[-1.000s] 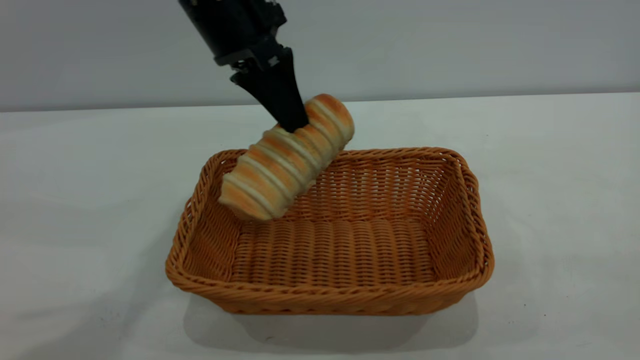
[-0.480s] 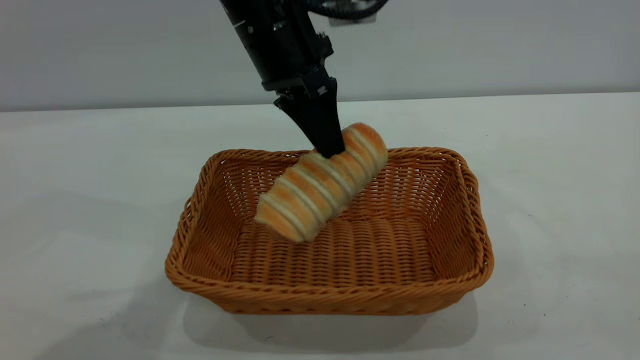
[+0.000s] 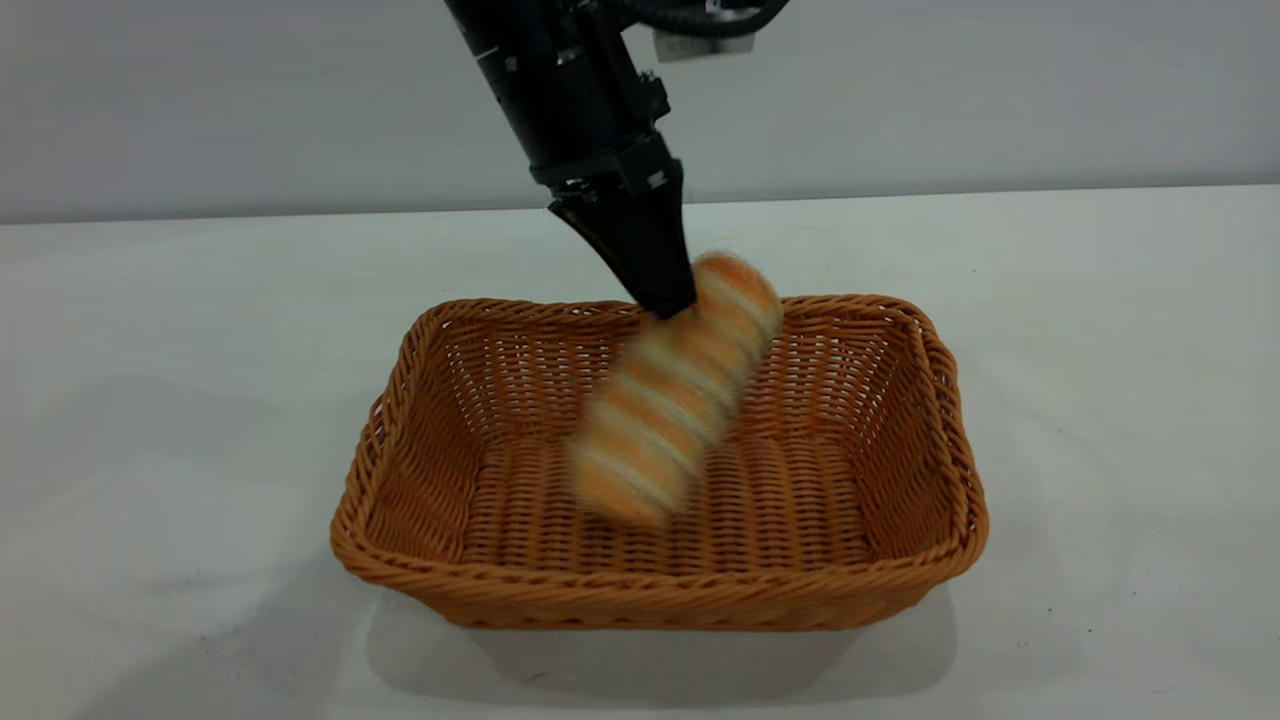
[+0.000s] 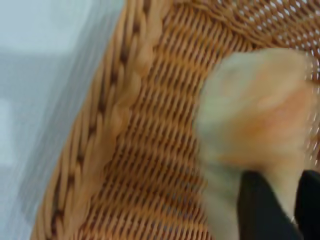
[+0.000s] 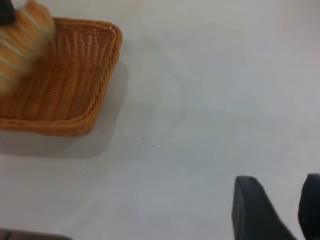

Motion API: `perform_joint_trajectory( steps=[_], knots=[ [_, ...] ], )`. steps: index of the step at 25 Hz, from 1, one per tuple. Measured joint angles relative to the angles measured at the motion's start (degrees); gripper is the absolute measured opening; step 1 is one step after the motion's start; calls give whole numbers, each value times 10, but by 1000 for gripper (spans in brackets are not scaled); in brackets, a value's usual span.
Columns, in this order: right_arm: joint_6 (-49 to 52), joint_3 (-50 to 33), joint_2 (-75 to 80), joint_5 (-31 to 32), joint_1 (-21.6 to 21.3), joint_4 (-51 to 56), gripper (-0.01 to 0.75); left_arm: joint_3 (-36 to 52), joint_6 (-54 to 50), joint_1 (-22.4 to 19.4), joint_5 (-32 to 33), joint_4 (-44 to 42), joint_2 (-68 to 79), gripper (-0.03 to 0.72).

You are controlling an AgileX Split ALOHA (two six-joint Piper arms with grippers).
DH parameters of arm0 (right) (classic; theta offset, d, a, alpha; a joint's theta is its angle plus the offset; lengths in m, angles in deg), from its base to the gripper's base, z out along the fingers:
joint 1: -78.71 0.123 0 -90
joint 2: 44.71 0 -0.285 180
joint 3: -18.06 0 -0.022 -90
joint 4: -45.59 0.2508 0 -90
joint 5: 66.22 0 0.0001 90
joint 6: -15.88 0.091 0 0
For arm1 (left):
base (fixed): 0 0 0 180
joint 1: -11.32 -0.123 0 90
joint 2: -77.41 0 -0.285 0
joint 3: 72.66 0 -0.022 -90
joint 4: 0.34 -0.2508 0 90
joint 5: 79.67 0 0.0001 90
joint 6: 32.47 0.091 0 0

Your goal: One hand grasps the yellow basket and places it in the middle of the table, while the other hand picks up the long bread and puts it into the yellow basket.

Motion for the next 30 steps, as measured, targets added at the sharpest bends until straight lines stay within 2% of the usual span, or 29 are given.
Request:
perform_joint_trajectory(
  steps=[3,6,12,17,22,30],
  knots=[
    [0,0,0,0,0,0,266,-8,-8,0,0,0,0,377],
    [0,0,0,0,0,0,266,-8,-11,0,0,0,0,398],
    [0,0,0,0,0,0,266,-8,-25,0,-3,-4,-9,399],
    [0,0,0,0,0,-7,266,-8,-51,0,-36,-13,-65,395],
    [2,0,0,0,0,-17,266,-8,-84,0,-71,-17,-134,357],
    [-1,0,0,2,0,-57,266,-8,-97,0,-78,-17,-221,325]
  ],
)
